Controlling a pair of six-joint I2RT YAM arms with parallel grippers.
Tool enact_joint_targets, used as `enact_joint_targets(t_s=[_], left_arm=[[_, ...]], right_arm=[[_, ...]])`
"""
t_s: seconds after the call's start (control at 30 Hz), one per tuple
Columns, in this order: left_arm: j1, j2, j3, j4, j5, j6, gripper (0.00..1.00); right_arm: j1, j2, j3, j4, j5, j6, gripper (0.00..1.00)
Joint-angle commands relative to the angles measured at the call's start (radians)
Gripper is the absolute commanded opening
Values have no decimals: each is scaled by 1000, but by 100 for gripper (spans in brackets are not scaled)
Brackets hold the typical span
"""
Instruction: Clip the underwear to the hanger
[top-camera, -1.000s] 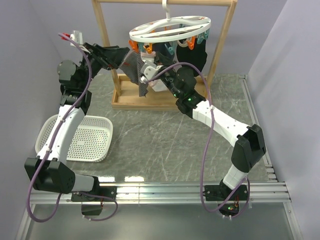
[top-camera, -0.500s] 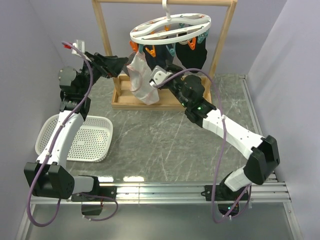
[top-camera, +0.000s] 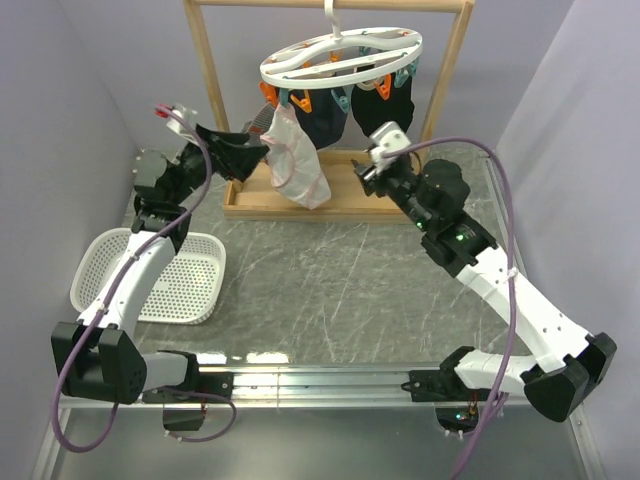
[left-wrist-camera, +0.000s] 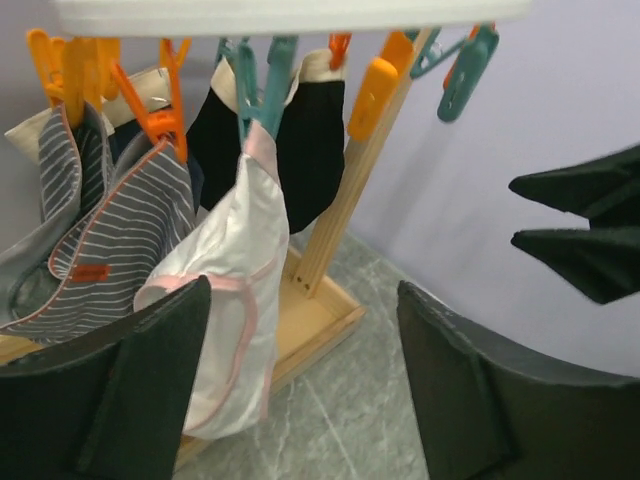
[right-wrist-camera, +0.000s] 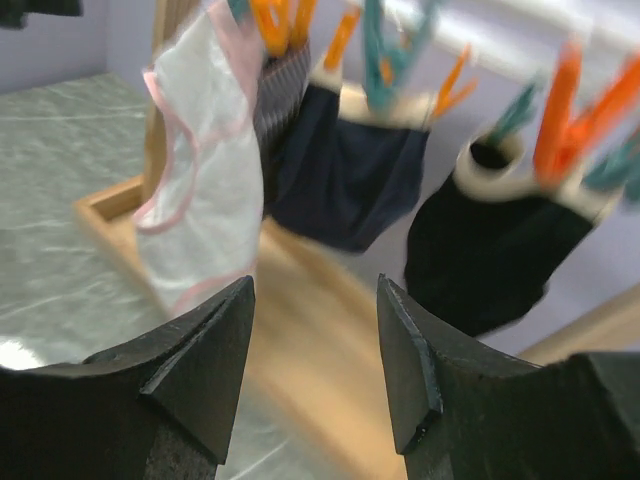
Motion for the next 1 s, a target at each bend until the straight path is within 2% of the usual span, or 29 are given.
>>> enact_joint_targets(t_s=[0.0,0.03,0.17,0.27,0.33,0.5,0.6,0.77,0.87,0.93,0.97], left_arm=[[-82,-32,-28,-25,-6,208,77],[-107,-40,-48,-68,-49,253,77],[-240,-54,-99,-105,-130,434,74],[-273,-34,-116,-104,-207,431,77],[-287,-11,-128,-95,-289,425,83],[-347,63,-133,-29,-459,506,87],[-350,155,-67,-57,-534,528,88],[-353,276,25,-49,-549,516,89],[-359,330,76,-75,-603,502,79],[-359,344,99,-97,-643,508,59],[-359,341,102,-104,-649,517,44]], right_arm=[[-113,-21,-44,-131,-155,333,59],[-139,-4,-46,-150,-242,377,59],[-228,84,-24,-130,-416,600,52],[-266,187,2,-81,-532,725,49],[-274,250,14,-5,-564,785,49],[-297,409,81,101,-614,972,49],[-332,506,150,135,-650,1069,50],[-381,621,252,186,-677,1210,54],[-391,666,284,201,-682,1242,56],[-395,686,292,212,-685,1253,57],[-395,692,290,217,-688,1267,57]])
